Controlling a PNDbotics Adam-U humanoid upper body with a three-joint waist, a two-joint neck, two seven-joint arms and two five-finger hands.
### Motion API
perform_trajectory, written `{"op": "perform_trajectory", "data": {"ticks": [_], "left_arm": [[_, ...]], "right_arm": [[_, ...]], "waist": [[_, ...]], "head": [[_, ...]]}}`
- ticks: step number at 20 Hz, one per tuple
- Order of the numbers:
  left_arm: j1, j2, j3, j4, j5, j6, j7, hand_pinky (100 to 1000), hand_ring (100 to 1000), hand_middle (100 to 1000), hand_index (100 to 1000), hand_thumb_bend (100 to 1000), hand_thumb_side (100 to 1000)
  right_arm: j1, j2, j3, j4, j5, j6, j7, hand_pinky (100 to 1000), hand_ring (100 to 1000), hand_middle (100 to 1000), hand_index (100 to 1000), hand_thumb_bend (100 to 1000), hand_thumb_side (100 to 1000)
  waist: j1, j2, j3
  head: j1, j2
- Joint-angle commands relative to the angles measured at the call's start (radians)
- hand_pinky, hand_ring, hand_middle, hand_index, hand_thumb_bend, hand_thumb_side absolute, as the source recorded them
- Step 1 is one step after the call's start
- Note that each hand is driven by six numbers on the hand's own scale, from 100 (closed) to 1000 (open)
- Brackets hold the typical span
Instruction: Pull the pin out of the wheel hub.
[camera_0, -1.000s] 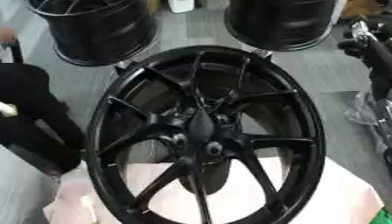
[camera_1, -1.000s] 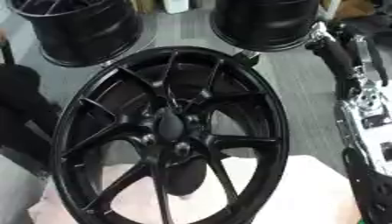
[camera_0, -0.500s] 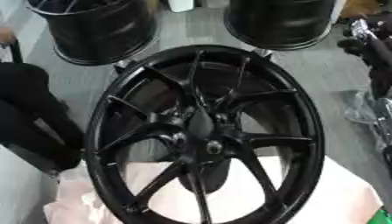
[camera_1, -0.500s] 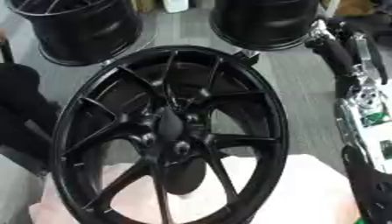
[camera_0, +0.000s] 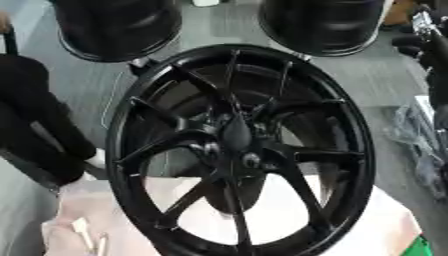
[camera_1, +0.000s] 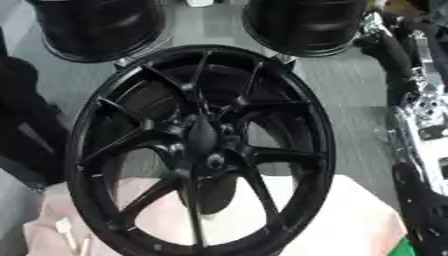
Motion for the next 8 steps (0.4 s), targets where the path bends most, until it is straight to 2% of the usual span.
{"op": "perform_trajectory", "data": {"ticks": [1, 8], "left_arm": [[-0.015, -0.061, 0.064, -0.021, 0.056, -0.001, 0.058, 767, 775, 783, 764, 595, 579], [0.007, -0.253, 0.008, -0.033, 0.174, -0.109, 0.175, 766, 775, 783, 762, 595, 579]], "right_arm": [[-0.022, -0.007, -0.005, -0.023, -0.007, -0.006, -0.002, 802, 646, 607, 719, 100, 497], [-0.015, -0.022, -0.011, -0.027, -0.010, -0.008, -0.017, 802, 646, 607, 719, 100, 496]], "waist": [[-0.002, -0.015, 0.000], [0.006, -0.018, 0.018]], "head": [[-0.001, -0.018], [-0.028, -0.022]]}}
